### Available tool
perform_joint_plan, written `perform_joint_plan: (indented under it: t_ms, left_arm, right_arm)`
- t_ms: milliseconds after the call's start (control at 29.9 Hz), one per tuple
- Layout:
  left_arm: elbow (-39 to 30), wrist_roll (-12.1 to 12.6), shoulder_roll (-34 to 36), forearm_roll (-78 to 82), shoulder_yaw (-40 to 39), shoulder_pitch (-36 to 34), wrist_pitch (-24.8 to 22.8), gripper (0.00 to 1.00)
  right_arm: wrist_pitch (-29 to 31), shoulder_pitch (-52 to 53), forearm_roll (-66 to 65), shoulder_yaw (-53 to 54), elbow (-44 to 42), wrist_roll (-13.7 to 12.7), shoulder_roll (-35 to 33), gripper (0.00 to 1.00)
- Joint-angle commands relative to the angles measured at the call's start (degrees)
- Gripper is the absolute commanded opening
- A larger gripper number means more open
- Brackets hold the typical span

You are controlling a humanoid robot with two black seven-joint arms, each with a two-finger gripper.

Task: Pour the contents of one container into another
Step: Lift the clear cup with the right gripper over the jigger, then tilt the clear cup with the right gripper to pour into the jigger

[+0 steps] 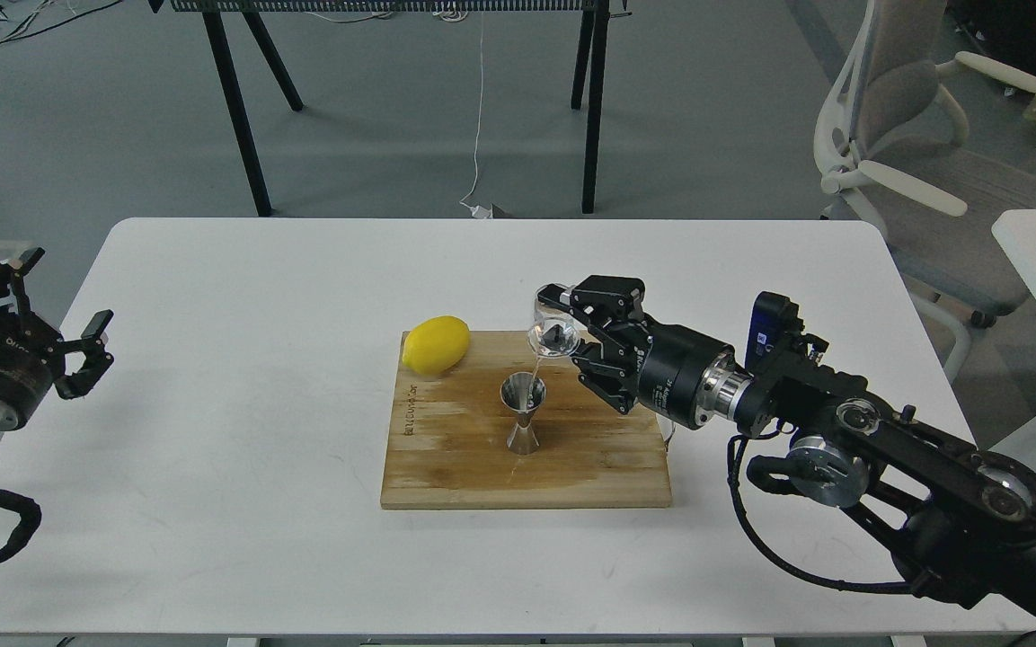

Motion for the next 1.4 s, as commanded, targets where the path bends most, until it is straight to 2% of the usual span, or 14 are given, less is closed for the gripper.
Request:
perform_joint_plan:
  t_ms: [0, 435, 1371]
  left_arm:
    - [0.0, 0.0, 0.0, 0.0, 0.0, 0.0, 0.0, 1.00]
    - [0.7, 0.0, 0.0, 0.0, 0.0, 0.4, 0.0, 1.00]
    - [0.8, 0.0, -0.1, 0.0, 0.0, 0.5, 0.0, 1.00]
  right_arm:
    - [-0.7, 0.9, -1.6, -1.2, -0.5, 0.0, 0.8, 0.36]
    - [-1.2, 2.4, -4.3, -3.3, -3.5, 0.1, 3.4, 0.36]
    - [-1.4, 2.6, -7.5, -4.2, -4.0, 0.1, 3.1, 0.36]
